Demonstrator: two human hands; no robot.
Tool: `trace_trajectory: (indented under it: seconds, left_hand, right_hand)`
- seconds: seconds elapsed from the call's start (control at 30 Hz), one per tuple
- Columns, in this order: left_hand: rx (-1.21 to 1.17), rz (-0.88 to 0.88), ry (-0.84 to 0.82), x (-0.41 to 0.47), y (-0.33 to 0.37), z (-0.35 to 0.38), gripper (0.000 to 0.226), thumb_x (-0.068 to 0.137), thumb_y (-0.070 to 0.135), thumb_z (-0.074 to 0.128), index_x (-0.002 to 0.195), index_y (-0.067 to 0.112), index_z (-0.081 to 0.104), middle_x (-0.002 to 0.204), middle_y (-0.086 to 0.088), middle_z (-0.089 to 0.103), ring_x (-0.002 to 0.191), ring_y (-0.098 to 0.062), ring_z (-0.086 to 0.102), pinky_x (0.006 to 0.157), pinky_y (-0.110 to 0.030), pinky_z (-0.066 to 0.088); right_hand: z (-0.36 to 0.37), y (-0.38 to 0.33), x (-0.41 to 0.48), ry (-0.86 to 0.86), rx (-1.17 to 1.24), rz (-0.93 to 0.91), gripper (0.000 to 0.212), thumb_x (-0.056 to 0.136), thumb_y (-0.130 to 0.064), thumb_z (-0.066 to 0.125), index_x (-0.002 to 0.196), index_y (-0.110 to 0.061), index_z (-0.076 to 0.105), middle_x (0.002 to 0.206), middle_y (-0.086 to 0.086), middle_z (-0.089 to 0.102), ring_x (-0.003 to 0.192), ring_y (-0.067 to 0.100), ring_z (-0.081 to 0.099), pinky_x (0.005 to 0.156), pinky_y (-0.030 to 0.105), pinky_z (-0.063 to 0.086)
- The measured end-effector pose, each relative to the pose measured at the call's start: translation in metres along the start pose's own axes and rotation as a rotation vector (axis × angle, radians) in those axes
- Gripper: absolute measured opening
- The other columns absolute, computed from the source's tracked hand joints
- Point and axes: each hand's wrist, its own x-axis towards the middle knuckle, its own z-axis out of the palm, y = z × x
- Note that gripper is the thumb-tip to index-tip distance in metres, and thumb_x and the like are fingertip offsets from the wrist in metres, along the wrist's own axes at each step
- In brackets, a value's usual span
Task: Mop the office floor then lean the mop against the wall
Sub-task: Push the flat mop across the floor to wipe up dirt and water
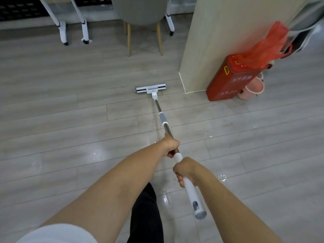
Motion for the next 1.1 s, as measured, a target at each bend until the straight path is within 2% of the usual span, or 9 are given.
trace_trajectory:
  seconds: [0.27,0.37,0.5,0.57,0.67,0.77,0.87,1.0,1.1]
  left_hand:
    - [0.083,-0.022,0.022,-0.130,-0.148,0.129,0.044,0.088,0.015,0.056,0.128,0.010,0.041,0.093,-0.013,0.066,0.070,-0.022,0.066,0.054,-0.030,0.057]
    - [0.042,-0.031,0.001,-0.173,-0.181,0.169,0.034,0.087,0.013,0.053,0.120,0.009,0.044,0.091,-0.014,0.064,0.073,-0.024,0.066,0.062,-0.034,0.060]
    - [0.025,-0.044,-0.005,-0.211,-0.198,0.196,0.033,0.087,0.012,0.053,0.118,0.006,0.047,0.082,-0.012,0.061,0.065,-0.021,0.063,0.052,-0.028,0.055]
    - [0.010,-0.046,-0.012,-0.217,-0.198,0.198,0.035,0.087,0.010,0.052,0.122,0.005,0.047,0.082,-0.012,0.061,0.065,-0.021,0.063,0.052,-0.028,0.055]
    - [-0.013,-0.050,0.003,-0.212,-0.197,0.193,0.032,0.089,0.008,0.053,0.121,0.003,0.050,0.084,-0.012,0.059,0.067,-0.021,0.060,0.054,-0.029,0.055]
    - [-0.010,-0.041,0.047,-0.197,-0.192,0.181,0.028,0.091,0.011,0.054,0.118,0.006,0.049,0.090,-0.014,0.061,0.070,-0.022,0.062,0.047,-0.026,0.052]
    - [-0.035,-0.016,0.071,-0.174,-0.174,0.158,0.029,0.091,0.010,0.052,0.119,0.008,0.045,0.096,-0.015,0.062,0.072,-0.024,0.064,0.044,-0.028,0.053]
    - [-0.041,-0.014,0.070,-0.137,-0.132,0.116,0.028,0.092,0.009,0.052,0.119,0.006,0.046,0.092,-0.014,0.061,0.071,-0.025,0.063,0.048,-0.032,0.055]
    - [0.000,-0.008,0.071,-0.108,-0.097,0.077,0.030,0.092,0.007,0.052,0.121,0.002,0.047,0.090,-0.016,0.061,0.068,-0.025,0.064,0.042,-0.030,0.052]
  right_hand:
    - [0.043,0.206,-0.090,-0.028,-0.151,0.002,0.046,0.084,-0.001,0.053,0.129,-0.003,0.045,0.066,0.013,0.062,0.050,0.021,0.057,0.063,0.034,0.060]
    - [0.044,0.261,-0.124,-0.068,-0.202,0.034,0.048,0.077,0.000,0.050,0.125,0.000,0.046,0.057,0.013,0.062,0.056,0.026,0.059,0.085,0.042,0.061]
    - [0.037,0.295,-0.158,-0.074,-0.180,0.040,0.052,0.081,0.002,0.050,0.132,-0.003,0.043,0.064,0.014,0.062,0.055,0.024,0.059,0.079,0.037,0.061]
    - [0.036,0.298,-0.162,-0.080,-0.189,0.041,0.047,0.080,0.002,0.049,0.127,-0.001,0.045,0.063,0.014,0.063,0.060,0.025,0.060,0.085,0.037,0.060]
    - [0.044,0.289,-0.157,-0.072,-0.215,0.103,0.029,0.078,0.002,0.050,0.107,0.000,0.051,0.062,0.014,0.065,0.067,0.028,0.062,0.092,0.042,0.059]
    - [0.050,0.273,-0.141,-0.074,-0.188,0.129,0.042,0.078,0.003,0.051,0.120,-0.001,0.051,0.060,0.014,0.064,0.061,0.028,0.062,0.086,0.044,0.061]
    - [0.050,0.239,-0.124,-0.087,-0.161,0.090,0.042,0.077,0.004,0.050,0.119,0.000,0.050,0.063,0.017,0.063,0.062,0.031,0.060,0.085,0.047,0.060]
    - [0.039,0.178,-0.102,-0.050,-0.080,0.022,0.037,0.083,0.005,0.047,0.120,0.001,0.050,0.058,0.014,0.057,0.047,0.025,0.054,0.060,0.038,0.055]
    - [0.032,0.127,-0.083,-0.053,-0.036,-0.010,0.038,0.083,0.005,0.047,0.121,0.001,0.050,0.049,0.011,0.053,0.038,0.023,0.050,0.052,0.034,0.051]
